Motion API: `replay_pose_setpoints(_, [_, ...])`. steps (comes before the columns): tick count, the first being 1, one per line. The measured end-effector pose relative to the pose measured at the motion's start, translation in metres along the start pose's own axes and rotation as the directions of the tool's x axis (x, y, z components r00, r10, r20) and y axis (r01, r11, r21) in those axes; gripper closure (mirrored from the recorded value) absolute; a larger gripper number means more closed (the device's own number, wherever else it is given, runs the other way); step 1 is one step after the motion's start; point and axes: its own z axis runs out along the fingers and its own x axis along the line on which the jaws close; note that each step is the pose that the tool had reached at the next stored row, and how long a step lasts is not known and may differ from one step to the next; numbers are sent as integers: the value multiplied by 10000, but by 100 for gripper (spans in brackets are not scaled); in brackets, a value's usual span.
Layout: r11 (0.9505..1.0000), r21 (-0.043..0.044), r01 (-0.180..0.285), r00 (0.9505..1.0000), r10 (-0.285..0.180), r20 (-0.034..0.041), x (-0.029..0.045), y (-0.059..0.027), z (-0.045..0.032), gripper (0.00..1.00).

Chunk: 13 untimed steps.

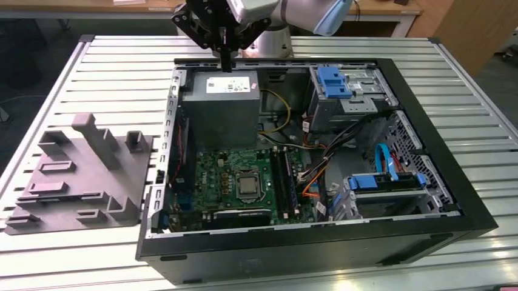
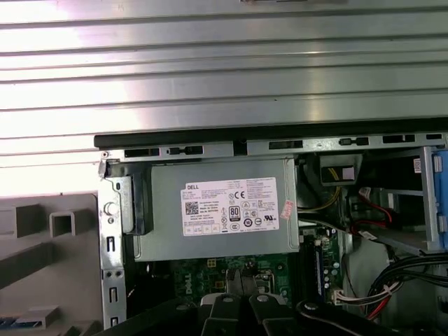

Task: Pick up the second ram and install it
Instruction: 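Reach for the second ram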

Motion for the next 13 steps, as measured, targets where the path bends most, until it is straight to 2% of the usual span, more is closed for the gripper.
replay_pose_setpoints(6, [10000,-1,1,10000,-1,1,92,-7,-2,90])
replay_pose_setpoints(13, [10000,-1,2,10000,-2,0,237,-18,-6,90])
